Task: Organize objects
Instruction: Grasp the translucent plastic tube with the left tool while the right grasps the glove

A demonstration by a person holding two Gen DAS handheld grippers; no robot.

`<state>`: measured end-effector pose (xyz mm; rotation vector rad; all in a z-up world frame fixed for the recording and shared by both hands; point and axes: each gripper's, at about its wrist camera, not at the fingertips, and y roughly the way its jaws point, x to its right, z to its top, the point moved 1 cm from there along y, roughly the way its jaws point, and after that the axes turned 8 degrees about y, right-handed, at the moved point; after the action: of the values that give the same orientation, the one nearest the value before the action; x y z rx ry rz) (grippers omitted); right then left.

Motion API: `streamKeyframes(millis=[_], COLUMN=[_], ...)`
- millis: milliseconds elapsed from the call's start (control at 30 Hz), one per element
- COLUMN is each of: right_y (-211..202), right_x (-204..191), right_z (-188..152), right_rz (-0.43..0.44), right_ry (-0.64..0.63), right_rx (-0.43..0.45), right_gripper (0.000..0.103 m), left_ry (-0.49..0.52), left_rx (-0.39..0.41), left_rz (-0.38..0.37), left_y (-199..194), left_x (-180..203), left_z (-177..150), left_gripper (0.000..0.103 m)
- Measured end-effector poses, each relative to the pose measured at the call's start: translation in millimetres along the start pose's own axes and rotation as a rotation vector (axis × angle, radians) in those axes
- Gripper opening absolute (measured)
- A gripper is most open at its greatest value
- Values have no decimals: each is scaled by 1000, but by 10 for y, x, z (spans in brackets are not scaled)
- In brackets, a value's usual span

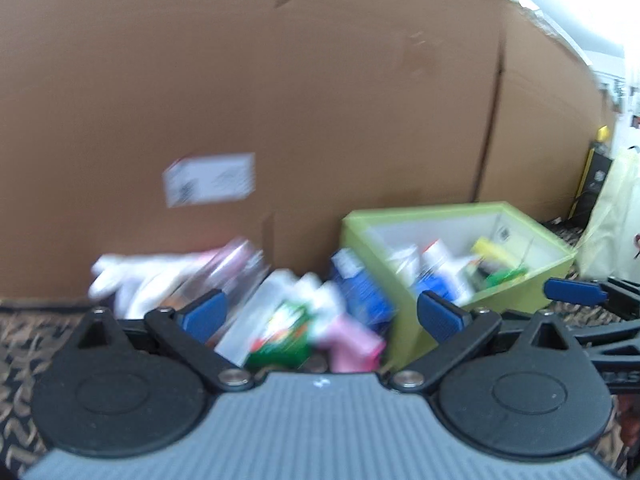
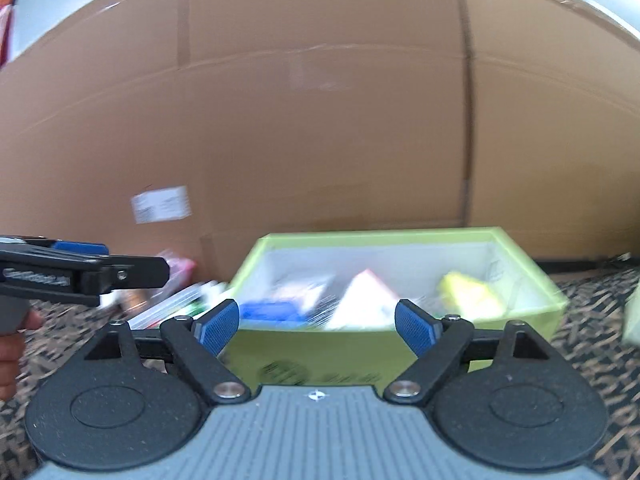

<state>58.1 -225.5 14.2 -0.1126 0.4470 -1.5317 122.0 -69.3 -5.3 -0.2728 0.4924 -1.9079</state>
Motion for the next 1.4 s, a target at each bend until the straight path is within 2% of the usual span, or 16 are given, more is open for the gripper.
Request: streamKeyframes(millis=[200,367,600,700,767,867,933,1000,1067,1167,1400], right_y=[73,240,446,549,636,745,813,873,878,757,163], right_x=[-513,-822,-940,-909,-905,-903,-900,-902,-886,-843,-810], right_z=[-404,-559,-527,-499,-480,-466,-463,-464,-467,-453,-487], right_rz=[100,139,30,4,0,-12,-33,-41,-33,-18,77], right_ry=[-32,-70,-140,-130,-133,-136,-128,-124,-113,-103,-73], right_rx=[-123,-184,-142,-138,-138,-136,-131,-130,-135,-113,-98], right_gripper=[88,83,70,67,60,54,53,46,19,12,10], left_ry=[-60,-28,3,15,14,17,22,31,24,40,18], left_rx=[-105,-131,-155,-171,-191,-217,-228,-225,-226,-228,-260], left_rz=[56,93,91,85,54,23,19,14,-18,-34,-59], left_y=[-86,18,376,483,536,594,612,570,472,240,-358], left_x=[-523,-679,-715,-717,-716,-708,-697,-668,-638,-580,-494], left_z=[-444,-518,-440,-435,-443,-473,-504,-527,-555,-637,-932], left_gripper=[102,97,86,75,55,33,29,27,26,25,26])
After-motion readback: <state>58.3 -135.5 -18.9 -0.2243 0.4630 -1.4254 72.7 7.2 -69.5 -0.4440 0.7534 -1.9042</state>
